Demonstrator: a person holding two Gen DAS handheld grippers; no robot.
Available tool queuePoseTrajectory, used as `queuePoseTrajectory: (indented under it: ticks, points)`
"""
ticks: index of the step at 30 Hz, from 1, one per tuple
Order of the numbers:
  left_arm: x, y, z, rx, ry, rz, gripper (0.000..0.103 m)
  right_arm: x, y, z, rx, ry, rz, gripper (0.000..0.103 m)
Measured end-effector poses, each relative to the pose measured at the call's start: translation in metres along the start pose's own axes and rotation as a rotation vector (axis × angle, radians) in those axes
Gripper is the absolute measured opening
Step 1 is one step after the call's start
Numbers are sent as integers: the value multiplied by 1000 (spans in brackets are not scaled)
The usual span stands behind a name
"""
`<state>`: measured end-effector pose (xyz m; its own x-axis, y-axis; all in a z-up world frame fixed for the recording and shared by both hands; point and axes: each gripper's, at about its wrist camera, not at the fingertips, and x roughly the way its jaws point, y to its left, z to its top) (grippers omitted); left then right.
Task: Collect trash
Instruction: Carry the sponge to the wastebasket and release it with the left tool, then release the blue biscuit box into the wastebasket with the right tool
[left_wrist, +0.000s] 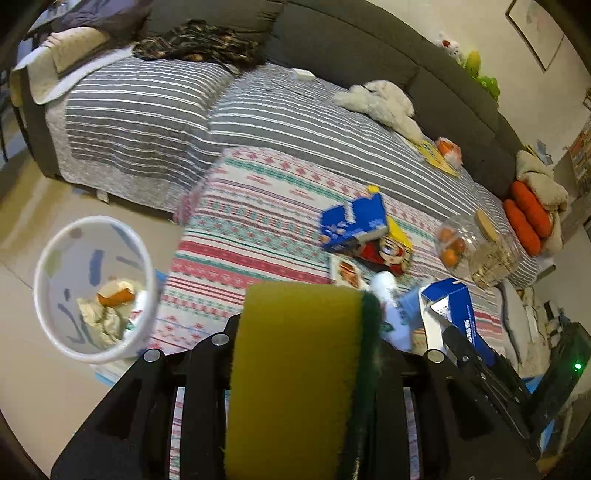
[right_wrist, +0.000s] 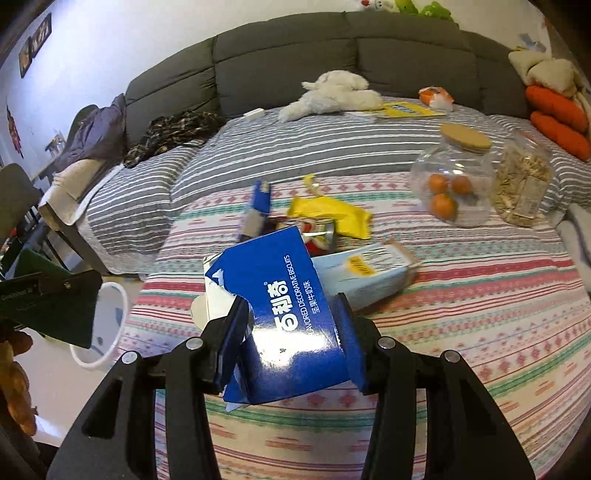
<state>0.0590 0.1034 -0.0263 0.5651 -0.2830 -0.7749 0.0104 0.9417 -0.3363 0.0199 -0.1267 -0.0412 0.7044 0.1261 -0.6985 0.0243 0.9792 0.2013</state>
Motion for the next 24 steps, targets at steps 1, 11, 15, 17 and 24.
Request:
queuePoseTrajectory:
  ticks: [1, 11, 15, 17, 24]
  points:
    - [0, 5, 1, -8, 0, 2, 29, 1, 6, 0, -4, 1, 7, 47]
    - [-23, 68, 15, -67, -48, 101, 29, 13, 76, 1, -56, 10, 100, 47]
    - [-30, 98, 22, -88, -59, 151, 29, 19, 114, 0, -88, 7, 146, 47]
    - [-35, 113, 27, -96, -75, 182, 29, 21, 130, 0, -96, 7, 169, 48]
    - [-45, 157, 41, -162, -87, 222, 62, 41, 187, -6, -147, 34, 229, 48]
